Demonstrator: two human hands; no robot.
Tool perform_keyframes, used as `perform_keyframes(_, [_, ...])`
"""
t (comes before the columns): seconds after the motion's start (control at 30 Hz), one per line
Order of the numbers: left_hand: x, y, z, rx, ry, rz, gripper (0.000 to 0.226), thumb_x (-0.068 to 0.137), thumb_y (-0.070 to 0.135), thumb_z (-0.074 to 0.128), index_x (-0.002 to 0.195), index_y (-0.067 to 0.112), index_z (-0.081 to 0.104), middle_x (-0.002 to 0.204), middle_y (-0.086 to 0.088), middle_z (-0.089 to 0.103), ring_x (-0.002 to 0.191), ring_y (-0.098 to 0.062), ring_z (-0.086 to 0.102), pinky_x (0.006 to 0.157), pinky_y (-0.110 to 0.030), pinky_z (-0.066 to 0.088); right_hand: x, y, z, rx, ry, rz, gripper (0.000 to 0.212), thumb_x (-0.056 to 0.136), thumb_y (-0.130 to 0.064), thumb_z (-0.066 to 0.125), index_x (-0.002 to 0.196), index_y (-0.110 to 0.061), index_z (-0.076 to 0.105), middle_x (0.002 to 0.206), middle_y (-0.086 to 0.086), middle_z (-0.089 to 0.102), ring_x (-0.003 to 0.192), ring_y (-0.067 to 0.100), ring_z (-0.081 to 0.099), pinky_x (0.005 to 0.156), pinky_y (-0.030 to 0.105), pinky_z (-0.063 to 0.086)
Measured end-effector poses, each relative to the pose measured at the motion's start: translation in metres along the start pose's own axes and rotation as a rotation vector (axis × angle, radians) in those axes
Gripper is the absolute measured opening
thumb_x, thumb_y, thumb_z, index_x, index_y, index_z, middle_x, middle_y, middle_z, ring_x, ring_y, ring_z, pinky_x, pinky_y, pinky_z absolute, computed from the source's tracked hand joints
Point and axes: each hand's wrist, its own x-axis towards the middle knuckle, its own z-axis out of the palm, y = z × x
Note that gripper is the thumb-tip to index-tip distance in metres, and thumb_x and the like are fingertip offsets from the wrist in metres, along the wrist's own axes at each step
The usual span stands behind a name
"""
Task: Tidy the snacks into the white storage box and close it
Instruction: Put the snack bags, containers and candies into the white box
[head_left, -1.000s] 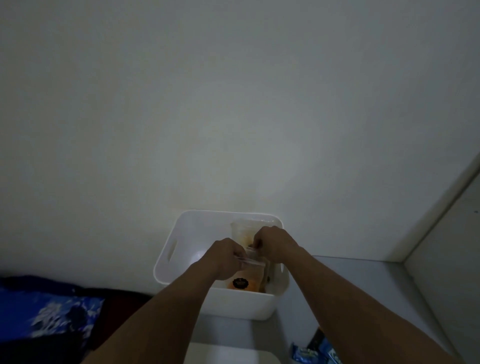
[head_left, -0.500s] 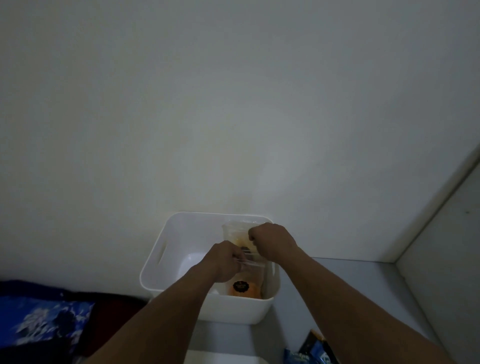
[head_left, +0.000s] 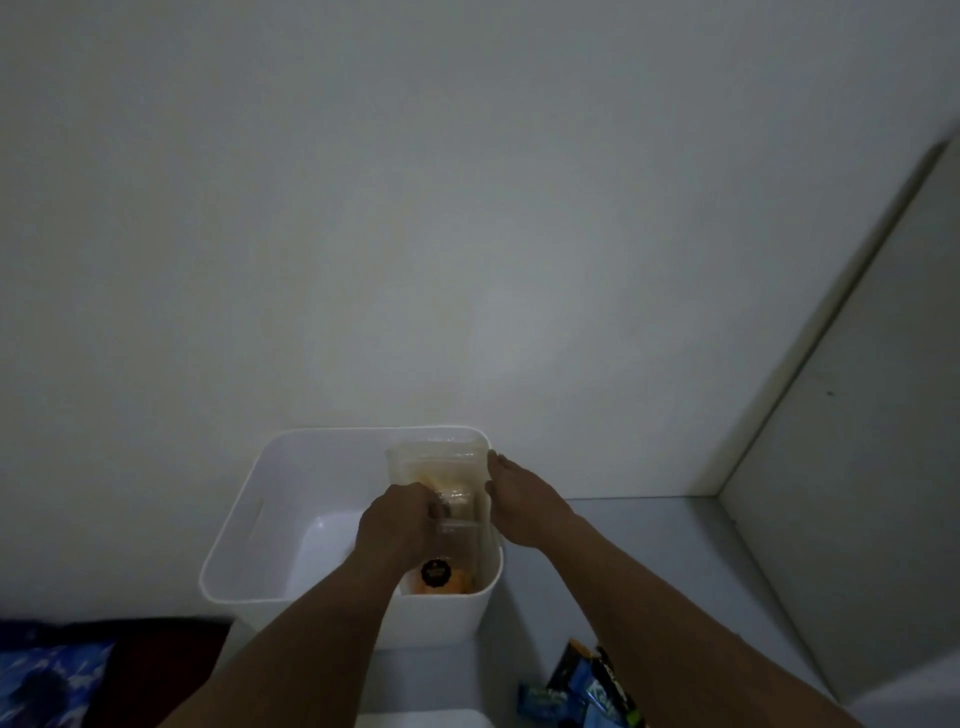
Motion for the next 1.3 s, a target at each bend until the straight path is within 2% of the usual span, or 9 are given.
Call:
perform_keyframes(0.17, [-0.003, 0.002, 0.0, 0.121, 0.076, -0.021, 0.02, 0.083, 0.027, 0.068, 0.103, 0.022, 0.069, 0.1, 0.001, 0.07, 0.091, -0.018, 0.066, 0.072, -0.025, 0.047, -0.007, -0.008, -0.006, 0.002, -0.001, 0.003, 0.062, 0.098, -0.016, 0.048, 0.153, -0.005, 0.021, 0.155, 0.015, 0.034, 0.141, 0.029, 0.037, 0.112, 0.039, 0.036])
perform_keyframes(0.27, [-0.005, 0.001, -0.002, 0.147, 0.089, -0.027, 0.027, 0.082, 0.032, 0.068, 0.107, 0.021, 0.068, 0.105, 0.001, 0.069, 0.097, -0.019, 0.066, 0.077, -0.028, 0.05, -0.018, -0.013, -0.013, 0.005, 0.026, 0.015, 0.047, 0.098, -0.017, 0.048, 0.142, -0.003, 0.04, 0.142, 0.017, 0.049, 0.128, 0.031, 0.049, 0.104, 0.038, 0.042])
perform_keyframes(0.33, [-0.009, 0.003, -0.004, 0.162, 0.101, -0.019, 0.029, 0.082, 0.034, 0.067, 0.108, 0.02, 0.069, 0.106, 0.0, 0.069, 0.098, -0.02, 0.065, 0.08, -0.031, 0.052, -0.028, -0.014, -0.017, -0.005, 0.055, 0.016, 0.042, 0.099, -0.021, 0.047, 0.138, -0.004, 0.046, 0.14, 0.017, 0.051, 0.127, 0.032, 0.051, 0.104, 0.039, 0.042])
perform_keyframes(0.57, [-0.043, 0.028, -0.015, 0.082, 0.16, 0.037, 0.024, 0.089, 0.033, 0.055, 0.098, 0.016, 0.07, 0.1, -0.005, 0.07, 0.094, -0.026, 0.065, 0.075, -0.033, 0.05, -0.077, 0.0, -0.033, -0.058, 0.073, 0.001, 0.053, 0.103, -0.027, 0.042, 0.15, -0.005, 0.032, 0.154, 0.014, 0.037, 0.141, 0.029, 0.036, 0.115, 0.038, 0.03])
perform_keyframes(0.7, [-0.081, 0.06, -0.02, -0.039, 0.178, 0.095, 0.032, 0.093, 0.027, 0.054, 0.12, 0.014, 0.064, 0.119, -0.008, 0.065, 0.113, -0.028, 0.058, 0.091, -0.036, 0.047, -0.121, 0.017, -0.04, -0.027, 0.08, 0.011, 0.052, 0.103, -0.028, 0.043, 0.149, -0.005, 0.033, 0.153, 0.015, 0.038, 0.14, 0.028, 0.036, 0.114, 0.037, 0.03])
perform_keyframes(0.87, [-0.142, 0.11, -0.007, -0.173, 0.25, 0.145, 0.039, 0.095, 0.029, 0.056, 0.129, 0.01, 0.059, 0.126, -0.011, 0.063, 0.118, -0.029, 0.055, 0.097, -0.035, 0.043, -0.189, 0.042, -0.024, 0.023, 0.045, 0.041, 0.054, 0.103, -0.029, 0.043, 0.151, -0.008, 0.03, 0.153, 0.012, 0.038, 0.14, 0.027, 0.036, 0.113, 0.036, 0.03])
perform_keyframes(1.03, [-0.2, 0.133, 0.038, -0.198, 0.147, 0.105, 0.046, 0.095, 0.034, 0.056, 0.135, 0.012, 0.052, 0.132, -0.008, 0.058, 0.123, -0.025, 0.051, 0.103, -0.034, 0.04, -0.249, 0.066, 0.011, 0.063, 0.01, 0.071, 0.057, 0.102, -0.029, 0.045, 0.152, -0.008, 0.027, 0.153, 0.013, 0.038, 0.14, 0.026, 0.036, 0.114, 0.035, 0.03])
perform_keyframes(1.17, [-0.243, 0.133, 0.078, -0.204, -0.002, 0.001, 0.051, 0.092, 0.033, 0.06, 0.138, 0.015, 0.048, 0.131, -0.009, 0.055, 0.123, -0.025, 0.051, 0.101, -0.035, 0.042, -0.285, 0.08, 0.046, 0.109, -0.006, 0.11, 0.04, 0.096, -0.023, 0.051, 0.135, -0.013, 0.048, 0.132, 0.011, 0.054, 0.126, 0.03, 0.051, 0.101, 0.037, 0.045])
perform_keyframes(1.3, [-0.273, 0.128, 0.108, -0.186, -0.129, -0.119, 0.055, 0.091, 0.032, 0.06, 0.141, 0.017, 0.041, 0.13, -0.008, 0.054, 0.123, -0.022, 0.051, 0.102, -0.031, 0.04, -0.308, 0.094, 0.076, 0.112, -0.047, 0.149, 0.046, 0.092, -0.018, 0.059, 0.136, -0.012, 0.045, 0.133, 0.01, 0.054, 0.121, 0.027, 0.054, 0.096, 0.037, 0.048])
